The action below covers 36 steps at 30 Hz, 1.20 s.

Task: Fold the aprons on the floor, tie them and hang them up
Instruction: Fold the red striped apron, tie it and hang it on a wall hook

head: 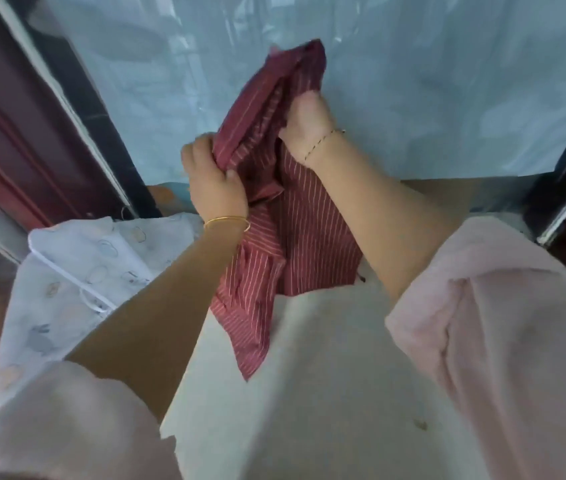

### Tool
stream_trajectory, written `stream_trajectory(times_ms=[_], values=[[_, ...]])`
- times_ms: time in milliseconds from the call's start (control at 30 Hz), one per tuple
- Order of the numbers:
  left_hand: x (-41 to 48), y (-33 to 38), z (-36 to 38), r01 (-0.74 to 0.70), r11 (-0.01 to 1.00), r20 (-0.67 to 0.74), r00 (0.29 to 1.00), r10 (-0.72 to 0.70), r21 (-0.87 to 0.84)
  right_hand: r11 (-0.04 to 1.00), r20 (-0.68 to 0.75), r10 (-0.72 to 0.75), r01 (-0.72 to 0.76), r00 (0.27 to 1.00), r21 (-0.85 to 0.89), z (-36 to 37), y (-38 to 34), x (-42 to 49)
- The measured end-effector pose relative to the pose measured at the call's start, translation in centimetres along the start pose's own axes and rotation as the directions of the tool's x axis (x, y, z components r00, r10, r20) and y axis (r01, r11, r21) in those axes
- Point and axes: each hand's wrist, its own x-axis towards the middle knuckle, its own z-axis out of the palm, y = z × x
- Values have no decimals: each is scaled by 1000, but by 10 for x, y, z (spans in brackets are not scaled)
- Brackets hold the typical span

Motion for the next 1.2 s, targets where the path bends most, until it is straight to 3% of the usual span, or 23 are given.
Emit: stream_trajectory(times_ms=[67, 133, 233, 333, 433, 467, 500, 533, 567, 600, 633, 700, 767, 867, 933, 1033, 1200], values=[[-1, 11, 1, -177, 984, 66, 982, 177, -7, 981, 36, -32, 25, 999, 193, -23, -12, -1], [-16, 9, 10, -264, 964, 246, 936, 252, 17, 979, -113, 38, -14, 993, 203, -71, 4, 3], [-67, 0, 32, -255, 963, 611, 777, 149, 89, 987, -412, 154, -155, 898, 29, -158, 42, -18], [-139, -2, 66, -97, 985, 863, 499, -77, 144, 867, -572, 225, -430, 789, -253, -247, 56, -42], [-215, 17, 103, 57, 985, 953, 252, -171, 162, 519, -725, 166, -684, 669, -512, -316, 53, -69], [-238, 27, 113, 149, 973, 976, 104, -194, 177, 405, -778, 39, -721, 628, -562, -330, 50, -76], [-263, 40, 123, 258, 939, 973, -97, -209, 228, 336, -810, -96, -747, 578, -573, -340, 45, -90], [-280, 45, 129, 322, 901, 942, -262, -212, 292, 290, -793, -203, -738, 574, -609, -341, 44, -101], [-292, 46, 133, 316, 890, 912, -349, -214, 330, 238, -749, -234, -711, 619, -662, -339, 47, -110], [-299, 42, 139, 264, 905, 904, -364, -226, 333, 177, -709, -197, -686, 677, -705, -337, 53, -121], [-302, 34, 144, 183, 932, 917, -312, -248, 314, 130, -666, -125, -654, 735, -745, -338, 63, -129], [-299, 7, 152, 18, 939, 936, -95, -340, 343, 85, -591, 53, -593, 805, -801, -340, 93, -145], [-292, -28, 153, -78, 891, 893, 84, -441, 447, 20, -543, 234, -563, 806, -826, -342, 126, -160], [-282, -73, 146, -201, 790, 813, 211, -543, 579, -166, -522, 420, -503, 743, -848, -348, 165, -180], [-280, -96, 145, -253, 736, 778, 213, -591, 628, -296, -553, 468, -467, 689, -833, -354, 182, -188], [-282, -118, 147, -341, 699, 771, 152, -618, 628, -474, -544, 411, -337, 732, -813, -355, 195, -194], [-257, -152, 177, -487, 680, 810, 108, -576, 548, -506, -459, 377, -236, 804, -829, -352, 215, -175]])
